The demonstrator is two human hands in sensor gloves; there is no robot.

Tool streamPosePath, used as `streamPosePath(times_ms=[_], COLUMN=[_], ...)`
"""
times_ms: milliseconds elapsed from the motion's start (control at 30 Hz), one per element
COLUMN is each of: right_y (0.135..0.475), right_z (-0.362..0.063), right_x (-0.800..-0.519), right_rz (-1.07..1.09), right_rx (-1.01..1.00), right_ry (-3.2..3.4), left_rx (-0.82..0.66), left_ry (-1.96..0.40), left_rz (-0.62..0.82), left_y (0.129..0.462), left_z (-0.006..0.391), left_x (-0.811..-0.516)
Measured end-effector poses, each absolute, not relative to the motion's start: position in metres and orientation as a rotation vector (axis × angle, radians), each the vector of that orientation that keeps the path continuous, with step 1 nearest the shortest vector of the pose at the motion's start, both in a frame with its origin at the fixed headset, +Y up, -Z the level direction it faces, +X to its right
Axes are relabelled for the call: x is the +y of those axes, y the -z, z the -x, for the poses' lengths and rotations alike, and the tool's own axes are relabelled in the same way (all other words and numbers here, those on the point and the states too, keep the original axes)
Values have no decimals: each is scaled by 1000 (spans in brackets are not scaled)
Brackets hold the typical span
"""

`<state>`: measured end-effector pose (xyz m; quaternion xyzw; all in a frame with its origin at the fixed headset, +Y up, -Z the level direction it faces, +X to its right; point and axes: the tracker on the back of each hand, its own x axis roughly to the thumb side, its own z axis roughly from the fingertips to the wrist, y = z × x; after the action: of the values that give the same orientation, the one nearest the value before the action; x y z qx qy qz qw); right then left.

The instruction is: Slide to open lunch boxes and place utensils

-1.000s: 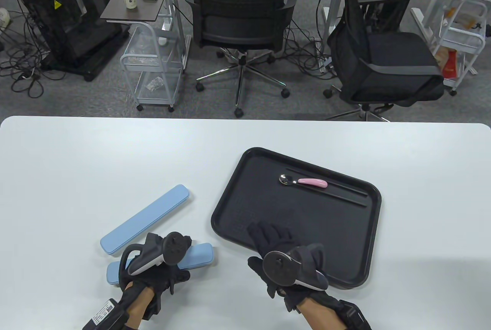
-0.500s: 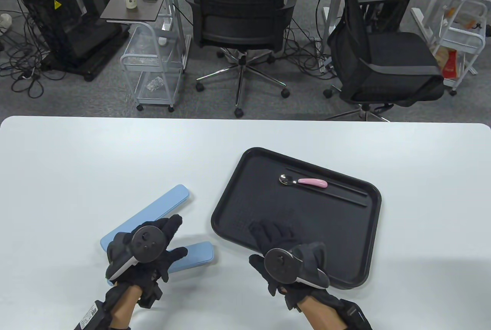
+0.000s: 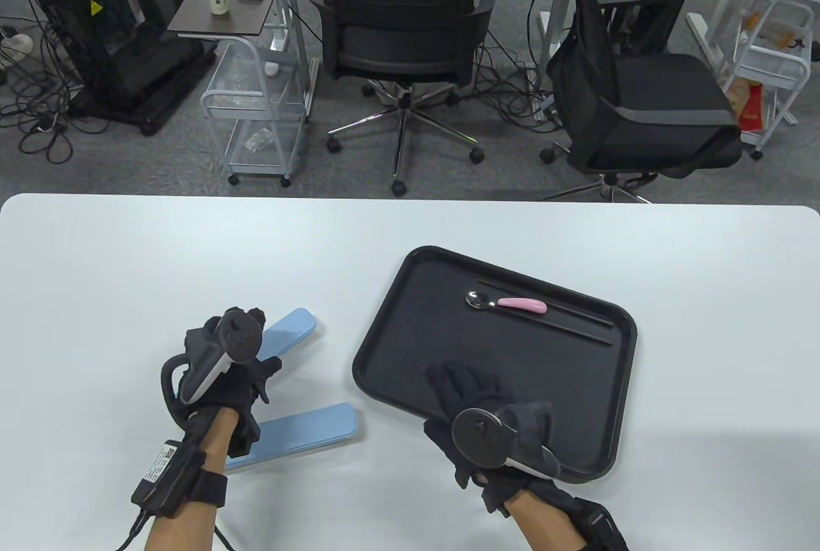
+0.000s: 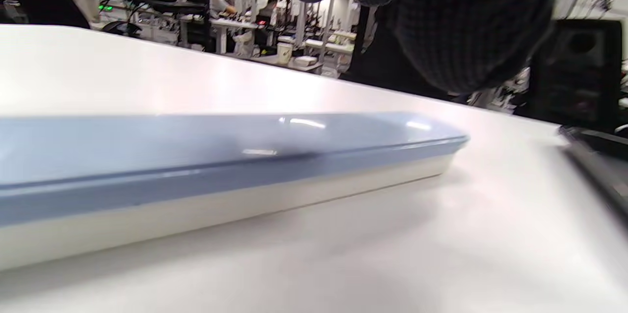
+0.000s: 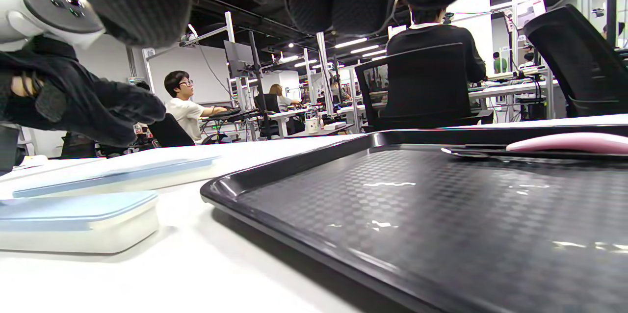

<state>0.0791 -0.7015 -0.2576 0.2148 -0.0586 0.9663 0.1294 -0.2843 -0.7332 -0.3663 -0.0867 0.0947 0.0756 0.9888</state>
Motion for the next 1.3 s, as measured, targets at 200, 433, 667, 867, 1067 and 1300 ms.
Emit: streamPosePath(times_ms=[200,433,667,867,1067,1300], right_y=[260,261,261,261,262,262], right_z=[-86,-88,-90,-90,-91,-90], right_x=[-700,-700,-700,-700,-700,-700], right_rz=[-598,-588,-583,-580,-579,-588], right_rx=[-170,-169,-171,-164,-165,-165], right_ry=[-2804,-2801,-2799,-2799,-2795,-2779], left_rx=[254,294,309,277,114,-165], left_ry=[-119,-95,-50,-68,-161,-145], left_rz=[331,472,470,381,261,109], left_y=[383,389,391,388,372,324], left_z=[291,296,293,290,274,236], left_x=[-763,-779,-779,-768,-730,-695])
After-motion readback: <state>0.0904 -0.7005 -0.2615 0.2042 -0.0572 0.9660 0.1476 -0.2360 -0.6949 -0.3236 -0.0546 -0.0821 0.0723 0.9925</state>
